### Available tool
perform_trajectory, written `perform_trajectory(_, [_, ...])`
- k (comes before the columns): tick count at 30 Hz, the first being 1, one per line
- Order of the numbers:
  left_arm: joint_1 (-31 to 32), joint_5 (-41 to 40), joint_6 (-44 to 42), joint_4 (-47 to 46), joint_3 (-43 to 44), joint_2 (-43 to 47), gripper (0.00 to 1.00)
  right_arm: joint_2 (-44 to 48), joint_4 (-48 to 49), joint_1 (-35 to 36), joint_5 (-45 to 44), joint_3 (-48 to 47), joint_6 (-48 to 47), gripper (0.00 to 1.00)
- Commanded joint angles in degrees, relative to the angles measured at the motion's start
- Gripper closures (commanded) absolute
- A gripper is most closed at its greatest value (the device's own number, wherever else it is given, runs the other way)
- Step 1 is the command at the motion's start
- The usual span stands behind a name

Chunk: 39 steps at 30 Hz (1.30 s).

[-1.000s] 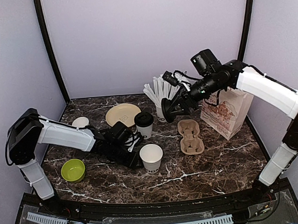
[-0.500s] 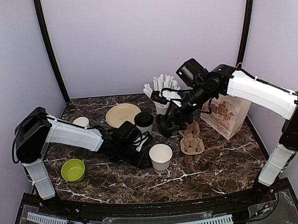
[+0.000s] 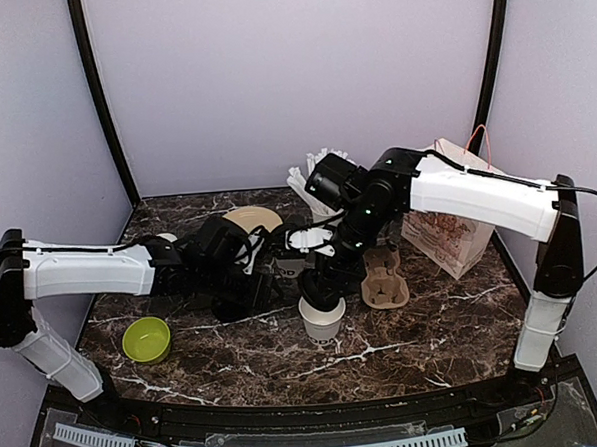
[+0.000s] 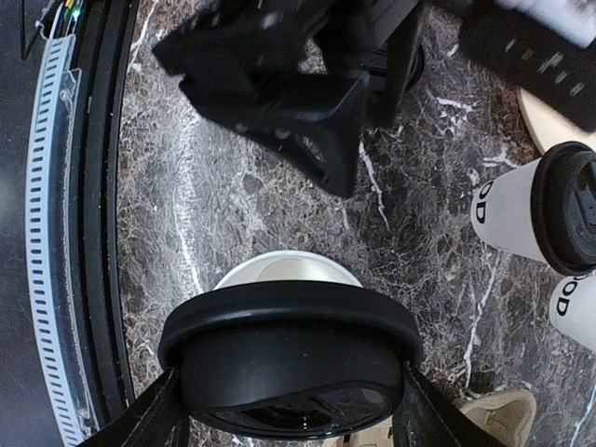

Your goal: Pack the takeout coffee

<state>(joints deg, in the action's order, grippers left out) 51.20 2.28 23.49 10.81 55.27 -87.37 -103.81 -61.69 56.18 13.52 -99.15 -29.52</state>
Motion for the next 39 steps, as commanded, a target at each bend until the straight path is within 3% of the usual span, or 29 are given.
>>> perform_trajectory(1, [-1.22,-4.71,0.75,3.09,-2.31,4.61,0.43,-1.35,-4.36,0.99,-1.9,-3.19,-1.31,0.31])
perform_trajectory(25, [-2.84,-7.43,1.05,3.39,-6.68,9.14,0.43,-6.25,-5.79,2.44,-5.58,-5.0,-1.11,0.29])
perform_trajectory(39, [-3.5,-8.32,-0.61,4.82,-5.76,8.71,0.42,-0.46,-5.49,2.78,-6.25,-2.68,-1.24,0.28])
